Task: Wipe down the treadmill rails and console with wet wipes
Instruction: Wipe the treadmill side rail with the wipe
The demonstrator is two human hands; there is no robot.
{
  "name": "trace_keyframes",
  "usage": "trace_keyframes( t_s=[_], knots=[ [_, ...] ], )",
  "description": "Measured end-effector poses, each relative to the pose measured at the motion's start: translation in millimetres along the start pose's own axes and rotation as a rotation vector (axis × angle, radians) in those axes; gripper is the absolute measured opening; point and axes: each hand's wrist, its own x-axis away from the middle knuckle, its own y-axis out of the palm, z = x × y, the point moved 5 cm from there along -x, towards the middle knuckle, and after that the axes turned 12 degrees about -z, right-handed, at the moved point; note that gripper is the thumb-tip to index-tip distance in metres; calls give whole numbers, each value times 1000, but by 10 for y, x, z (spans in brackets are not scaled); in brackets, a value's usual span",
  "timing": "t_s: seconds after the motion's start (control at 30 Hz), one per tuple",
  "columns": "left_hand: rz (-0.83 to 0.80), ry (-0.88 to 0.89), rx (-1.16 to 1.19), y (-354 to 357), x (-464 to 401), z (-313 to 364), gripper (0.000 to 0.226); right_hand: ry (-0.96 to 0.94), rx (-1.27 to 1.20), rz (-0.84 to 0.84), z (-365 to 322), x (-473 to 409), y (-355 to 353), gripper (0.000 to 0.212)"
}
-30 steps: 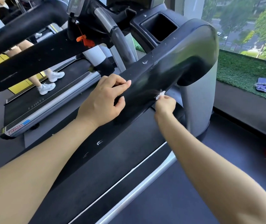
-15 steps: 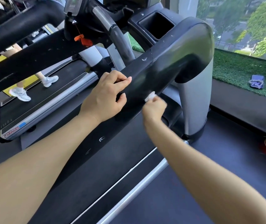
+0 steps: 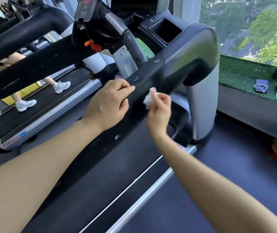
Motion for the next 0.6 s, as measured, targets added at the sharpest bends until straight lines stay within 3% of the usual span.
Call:
trace_keyframes(
  t_s=[0.1, 0.17, 0.2, 0.3, 0.37, 0.47, 0.53, 0.6],
  knots=[
    [4, -29, -6, -80, 320, -102, 40, 233, 45, 198, 137, -390, -218, 15],
    [-2, -36, -4, -102, 480, -165, 41, 275, -85, 177, 108, -415, -83, 14],
    [-9, -35, 0, -102, 534, -187, 41, 247, -154, 136, 50, -335, 17, 16],
    [-38, -40, 18, -58, 614, -229, 45, -103, -43, 75, -284, 85, 239, 42],
    [-42, -38, 42, -28, 627, -242, 47, -227, 29, -20, -434, 437, 363, 42],
    [-24, -27, 71, -9, 635, -263, 46, -248, 12, -131, -451, 626, 382, 43],
    [-16, -29, 85, -10, 637, -272, 44, -206, 35, -96, -366, 429, 310, 41],
    [-14, -37, 107, -8, 633, -275, 42, -33, -16, -6, -200, 67, 181, 40]
  ],
)
